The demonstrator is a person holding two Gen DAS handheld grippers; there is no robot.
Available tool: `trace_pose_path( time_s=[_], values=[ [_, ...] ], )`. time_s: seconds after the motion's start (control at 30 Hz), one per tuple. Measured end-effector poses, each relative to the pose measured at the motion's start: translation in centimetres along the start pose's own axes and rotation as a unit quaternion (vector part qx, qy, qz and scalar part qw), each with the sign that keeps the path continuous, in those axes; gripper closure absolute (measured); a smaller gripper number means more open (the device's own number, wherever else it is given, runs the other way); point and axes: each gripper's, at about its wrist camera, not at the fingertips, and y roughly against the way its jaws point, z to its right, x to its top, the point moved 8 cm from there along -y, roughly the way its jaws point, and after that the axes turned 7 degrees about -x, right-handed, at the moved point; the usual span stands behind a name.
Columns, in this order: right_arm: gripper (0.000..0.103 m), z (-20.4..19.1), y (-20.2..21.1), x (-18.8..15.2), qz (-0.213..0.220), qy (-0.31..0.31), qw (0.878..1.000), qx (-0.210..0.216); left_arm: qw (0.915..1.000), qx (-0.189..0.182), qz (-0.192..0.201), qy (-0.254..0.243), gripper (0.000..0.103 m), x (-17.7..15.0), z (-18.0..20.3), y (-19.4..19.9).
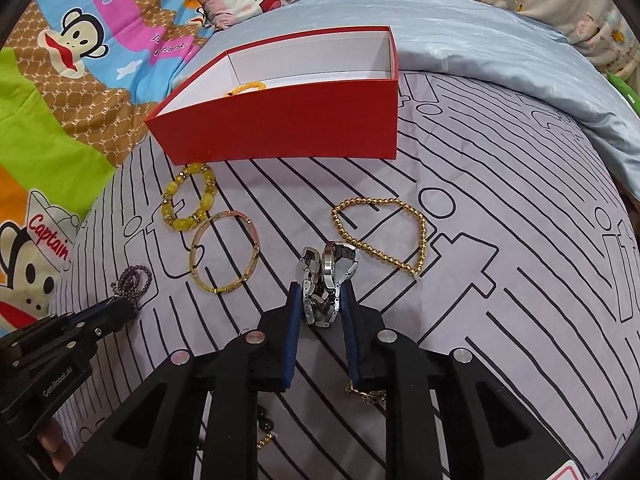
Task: Organize jewelry
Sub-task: 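Lower right tool onto the silver watch and close on it, then carry purple bracelet and silver watch over into the red box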
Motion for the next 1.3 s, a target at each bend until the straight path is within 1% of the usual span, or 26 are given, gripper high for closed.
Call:
trace_pose_path(
  time_s=[0.17, 0.33, 0.43, 0.93, 1.13, 1.3],
  values=[
    [0.085, 0.0, -0.3, 0.1, -0.003, -0.006, 1.0, 0.002, 1.0, -0.001, 0.0, 0.002, 0.093, -0.1, -0.1, 0.0],
    [0.085, 0.2, 0.5, 0.0, 0.003, -0.021, 1.0, 0.015, 1.0, -0.002, 0.003, 0.003, 0.093, 0.0, -0.2, 0.2],
    [0.088, 0.3, 1.5, -0.1, 0.01, -0.028, 0.999, 0.019, 1.0, -0.003, 0.005, 0.004, 0.093, 0.1, -0.2, 0.6],
    [0.088, 0.5, 7.7, 0.3, 0.057, -0.03, 0.998, 0.021, 0.9992, -0.006, 0.035, -0.021, 0.093, 0.5, 1.9, 4.3],
    [0.088, 0.7, 9.6, 1.7, 0.076, -0.027, 0.997, 0.019, 0.9981, -0.007, 0.05, -0.036, 0.093, 2.0, 2.8, 5.5],
    [0.088, 0.9, 10.7, 4.0, 0.095, -0.024, 0.995, 0.017, 0.9959, -0.008, 0.074, -0.052, 0.093, 4.7, 3.6, 6.6]
  ],
)
